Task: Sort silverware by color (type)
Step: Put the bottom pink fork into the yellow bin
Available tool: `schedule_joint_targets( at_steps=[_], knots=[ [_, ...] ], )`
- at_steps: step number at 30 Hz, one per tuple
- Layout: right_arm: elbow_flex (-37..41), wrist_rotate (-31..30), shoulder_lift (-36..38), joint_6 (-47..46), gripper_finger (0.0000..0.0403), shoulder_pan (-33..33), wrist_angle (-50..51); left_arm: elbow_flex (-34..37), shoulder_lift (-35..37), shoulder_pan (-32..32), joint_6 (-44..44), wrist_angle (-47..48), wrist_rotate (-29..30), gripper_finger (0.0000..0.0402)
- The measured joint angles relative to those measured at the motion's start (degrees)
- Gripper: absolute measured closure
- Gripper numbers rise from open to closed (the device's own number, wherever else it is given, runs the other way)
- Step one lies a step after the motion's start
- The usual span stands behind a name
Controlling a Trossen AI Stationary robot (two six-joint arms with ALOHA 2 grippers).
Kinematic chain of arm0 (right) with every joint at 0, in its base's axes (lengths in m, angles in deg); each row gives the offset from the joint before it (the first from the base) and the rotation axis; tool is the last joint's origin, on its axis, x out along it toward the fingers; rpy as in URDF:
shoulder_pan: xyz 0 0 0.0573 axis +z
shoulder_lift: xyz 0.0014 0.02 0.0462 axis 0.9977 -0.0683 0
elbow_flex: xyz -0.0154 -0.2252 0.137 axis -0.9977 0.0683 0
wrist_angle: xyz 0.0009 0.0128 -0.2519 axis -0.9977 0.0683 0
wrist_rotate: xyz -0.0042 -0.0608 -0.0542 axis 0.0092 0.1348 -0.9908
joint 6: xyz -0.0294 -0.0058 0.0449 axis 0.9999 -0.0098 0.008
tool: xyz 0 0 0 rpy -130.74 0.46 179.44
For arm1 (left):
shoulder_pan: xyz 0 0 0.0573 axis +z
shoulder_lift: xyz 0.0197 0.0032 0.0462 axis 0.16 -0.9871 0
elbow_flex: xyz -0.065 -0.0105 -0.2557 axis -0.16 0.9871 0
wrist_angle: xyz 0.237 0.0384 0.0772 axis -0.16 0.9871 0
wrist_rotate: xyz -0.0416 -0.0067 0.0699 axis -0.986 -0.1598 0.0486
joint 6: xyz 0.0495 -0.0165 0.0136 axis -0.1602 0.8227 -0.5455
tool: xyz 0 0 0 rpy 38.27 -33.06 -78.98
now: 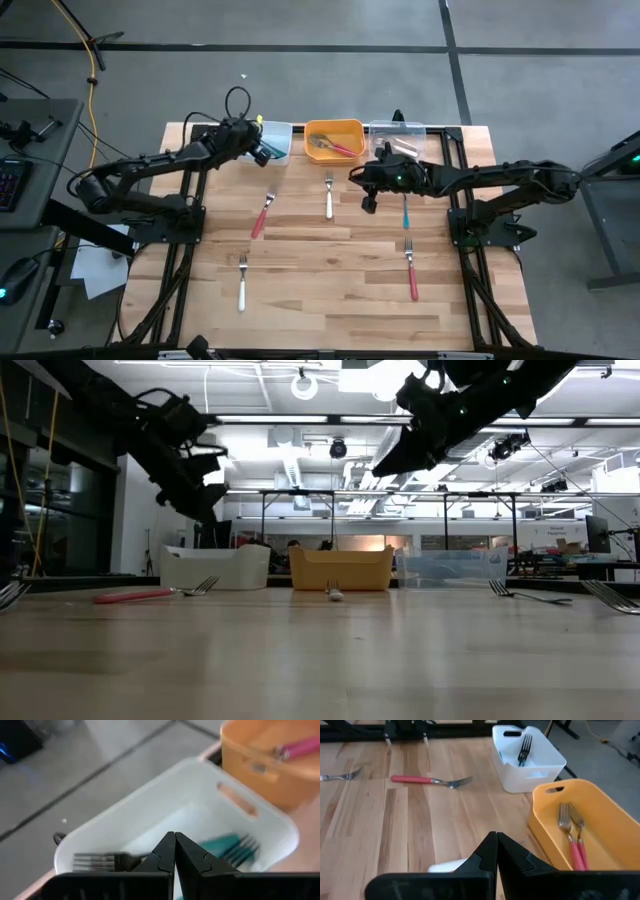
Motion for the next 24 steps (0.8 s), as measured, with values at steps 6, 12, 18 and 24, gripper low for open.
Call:
schedule_joint_targets(
  at_steps=[6,12,18,24],
  knots=[
    [0.1,0.0,0.0,0.2,0.0401,-0.2,-2.3,-4.6,-5.7,3.2,-5.6,4.0,-2.0,0.0401],
    [0.1,0.0,0.0,0.2,0.0401,-0.2,-2.2,-9.8,-13.7,5.0,-9.2,9.6,-2.6,0.0401],
    [0.1,0.0,0.0,-0.1,0.0401,-0.2,0.9,-7.9,-14.0,3.7,-5.0,1.2,-5.3,0.0401],
    [0.1,-0.6,0.0,-8.5,0.0401,0.6,9.3,2.6,-7.5,-1.6,2.5,-17.4,-12.7,0.0401]
  ],
)
